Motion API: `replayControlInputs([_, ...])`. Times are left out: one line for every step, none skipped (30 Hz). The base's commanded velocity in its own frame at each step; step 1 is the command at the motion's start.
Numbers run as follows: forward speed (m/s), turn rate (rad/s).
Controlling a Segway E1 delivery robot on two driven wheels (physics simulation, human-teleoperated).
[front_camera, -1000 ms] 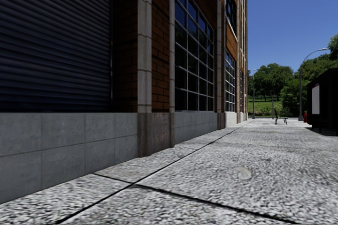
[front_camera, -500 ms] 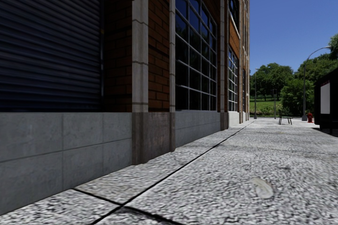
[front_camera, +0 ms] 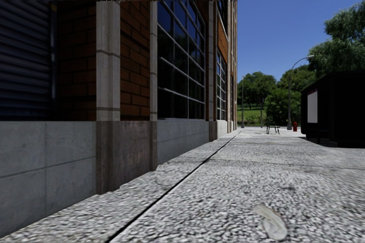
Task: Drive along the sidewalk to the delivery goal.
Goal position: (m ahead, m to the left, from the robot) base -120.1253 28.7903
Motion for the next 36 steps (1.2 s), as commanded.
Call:
replayControlInputs([0.98, -0.61])
replayControlInputs([1.00, -0.61])
replayControlInputs([1.05, -0.61])
replayControlInputs([1.07, -0.61])
replayControlInputs([1.07, -0.61])
replayControlInputs([1.09, -0.61])
replayControlInputs([1.10, -0.61])
replayControlInputs([1.11, -0.61])
replayControlInputs([1.12, -0.61])
replayControlInputs([1.12, -0.61])
replayControlInputs([1.13, -0.61])
replayControlInputs([1.13, -0.61])
replayControlInputs([1.13, -0.62])
replayControlInputs([1.13, -0.65])
replayControlInputs([1.13, -0.65])
replayControlInputs([1.16, -0.65])
replayControlInputs([1.19, -0.66])
replayControlInputs([1.21, -0.66])
replayControlInputs([1.22, -0.66])
replayControlInputs([1.22, -0.66])
replayControlInputs([1.22, -0.66])
replayControlInputs([1.22, -0.66])
replayControlInputs([1.22, -0.66])
replayControlInputs([1.22, -0.66])
replayControlInputs([1.22, -0.67])
replayControlInputs([1.22, -0.70])
replayControlInputs([1.22, -0.72])
replayControlInputs([1.22, -0.79])
replayControlInputs([1.22, -0.79])
replayControlInputs([1.22, -0.85])
replayControlInputs([1.22, -0.87])
replayControlInputs([1.22, -0.88])
replayControlInputs([1.22, -0.88])
replayControlInputs([1.22, -0.88])
replayControlInputs([1.22, -0.88])
replayControlInputs([1.22, -0.89])
